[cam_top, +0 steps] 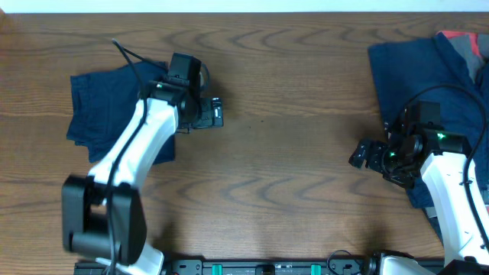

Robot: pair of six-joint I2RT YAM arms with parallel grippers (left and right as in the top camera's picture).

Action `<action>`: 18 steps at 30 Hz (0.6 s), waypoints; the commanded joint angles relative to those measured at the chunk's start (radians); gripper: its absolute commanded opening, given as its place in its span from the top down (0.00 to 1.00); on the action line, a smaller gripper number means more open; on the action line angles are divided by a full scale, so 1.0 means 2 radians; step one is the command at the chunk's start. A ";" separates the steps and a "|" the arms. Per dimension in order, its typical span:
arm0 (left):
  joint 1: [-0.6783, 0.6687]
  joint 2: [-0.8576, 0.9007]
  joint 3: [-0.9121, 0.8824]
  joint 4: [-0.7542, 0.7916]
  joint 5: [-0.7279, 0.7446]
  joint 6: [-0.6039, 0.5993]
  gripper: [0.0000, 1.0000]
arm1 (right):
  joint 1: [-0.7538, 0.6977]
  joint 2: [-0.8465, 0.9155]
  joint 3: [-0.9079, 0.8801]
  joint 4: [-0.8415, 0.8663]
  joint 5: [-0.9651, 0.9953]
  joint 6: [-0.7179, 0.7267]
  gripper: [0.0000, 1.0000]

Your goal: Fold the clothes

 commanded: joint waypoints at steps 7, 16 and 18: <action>0.091 0.097 -0.008 0.025 -0.016 0.018 0.02 | -0.004 -0.006 0.006 0.000 0.007 -0.010 0.01; 0.134 0.093 0.001 0.036 0.036 0.022 0.01 | -0.004 -0.006 0.006 0.006 0.009 -0.010 0.01; 0.127 0.085 0.001 0.031 0.060 0.029 0.01 | -0.004 -0.006 0.006 0.014 0.009 -0.010 0.01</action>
